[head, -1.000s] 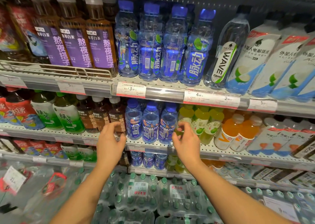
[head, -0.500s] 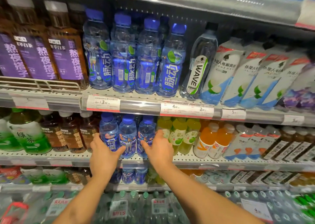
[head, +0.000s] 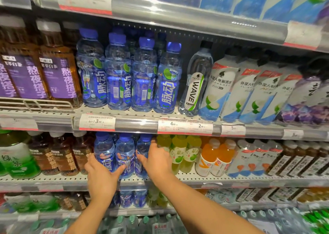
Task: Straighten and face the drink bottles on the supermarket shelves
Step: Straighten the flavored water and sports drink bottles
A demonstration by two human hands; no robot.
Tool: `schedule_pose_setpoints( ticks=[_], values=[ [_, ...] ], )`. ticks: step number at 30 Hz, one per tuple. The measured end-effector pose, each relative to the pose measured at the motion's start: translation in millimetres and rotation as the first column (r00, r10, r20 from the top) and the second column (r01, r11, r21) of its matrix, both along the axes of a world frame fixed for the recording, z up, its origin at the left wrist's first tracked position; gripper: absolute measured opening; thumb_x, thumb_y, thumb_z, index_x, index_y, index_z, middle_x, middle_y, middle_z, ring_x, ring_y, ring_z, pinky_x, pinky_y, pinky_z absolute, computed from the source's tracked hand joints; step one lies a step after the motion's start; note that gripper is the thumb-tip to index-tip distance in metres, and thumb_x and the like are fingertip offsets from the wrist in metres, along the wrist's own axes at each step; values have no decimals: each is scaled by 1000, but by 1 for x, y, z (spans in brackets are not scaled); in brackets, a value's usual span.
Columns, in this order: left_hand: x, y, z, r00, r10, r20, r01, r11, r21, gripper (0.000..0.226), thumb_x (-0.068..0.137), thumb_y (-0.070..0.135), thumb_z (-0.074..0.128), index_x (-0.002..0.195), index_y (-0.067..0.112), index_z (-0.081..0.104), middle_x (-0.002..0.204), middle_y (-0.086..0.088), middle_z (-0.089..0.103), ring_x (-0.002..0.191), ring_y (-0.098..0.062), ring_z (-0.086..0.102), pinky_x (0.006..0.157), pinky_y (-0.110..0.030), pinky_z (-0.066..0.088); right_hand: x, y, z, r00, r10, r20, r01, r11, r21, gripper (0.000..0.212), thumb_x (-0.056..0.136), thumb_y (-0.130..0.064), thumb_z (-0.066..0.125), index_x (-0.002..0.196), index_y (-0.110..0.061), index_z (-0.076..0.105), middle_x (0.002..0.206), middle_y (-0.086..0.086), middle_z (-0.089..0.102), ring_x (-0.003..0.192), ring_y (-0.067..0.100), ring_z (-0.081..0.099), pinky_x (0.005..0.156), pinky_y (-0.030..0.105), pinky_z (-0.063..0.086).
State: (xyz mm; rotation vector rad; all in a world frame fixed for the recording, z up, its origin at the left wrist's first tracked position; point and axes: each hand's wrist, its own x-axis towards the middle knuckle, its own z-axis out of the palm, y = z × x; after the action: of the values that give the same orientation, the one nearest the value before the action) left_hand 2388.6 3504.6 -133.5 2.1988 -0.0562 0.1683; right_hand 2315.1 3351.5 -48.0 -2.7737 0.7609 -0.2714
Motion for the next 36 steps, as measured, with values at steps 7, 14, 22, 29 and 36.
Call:
schedule_pose_setpoints(
  ticks=[7, 14, 22, 29, 36],
  values=[
    [0, -2, 0, 1000, -14, 22, 14, 1000, 3, 119, 59, 44, 94, 147, 10, 22, 133, -29, 42, 123, -52, 45, 85, -65, 50, 2, -3, -4, 1000, 31, -7, -30, 999, 20, 57, 97, -55, 61, 127, -8, 49, 109, 18, 71, 101, 39, 69, 76, 42, 54],
    [-1, -3, 1, 1000, -12, 4, 12, 1000, 3, 118, 60, 45, 93, 147, 11, 20, 134, -29, 40, 124, -51, 44, 85, -65, 50, 1, -8, -2, 998, 66, -2, -66, 997, 48, 58, 97, -54, 62, 127, -6, 50, 111, 18, 70, 102, 40, 68, 77, 43, 54],
    [-5, -2, 6, 998, -7, -55, 8, 1000, 22, 105, 65, 36, 93, 141, 11, 25, 133, -29, 40, 117, -53, 49, 83, -64, 52, -10, -11, -8, 992, 123, -18, -122, 991, 52, 49, 100, -41, 60, 132, -10, 39, 105, 17, 70, 97, 39, 69, 77, 46, 58],
    [-34, -3, 38, 999, 23, 47, -24, 1000, 10, 59, 81, 16, 78, 131, 10, 48, 132, -19, 44, 111, -40, 53, 83, -53, 50, -48, -23, -6, 971, 232, 57, -237, 966, 103, 75, 98, -37, 59, 157, -25, 14, 87, 4, 62, 78, 27, 62, 60, 35, 47],
    [-97, -41, 112, 909, -307, 282, 322, 947, -8, 22, 87, 10, 69, 97, 29, 66, 89, 14, 67, 79, -2, 64, 71, -34, 48, -102, -46, 13, 907, 353, 230, -383, 918, 106, 41, 94, -42, 52, 134, -33, 54, 106, -3, 73, 93, 19, 68, 82, 41, 58]
  ],
)
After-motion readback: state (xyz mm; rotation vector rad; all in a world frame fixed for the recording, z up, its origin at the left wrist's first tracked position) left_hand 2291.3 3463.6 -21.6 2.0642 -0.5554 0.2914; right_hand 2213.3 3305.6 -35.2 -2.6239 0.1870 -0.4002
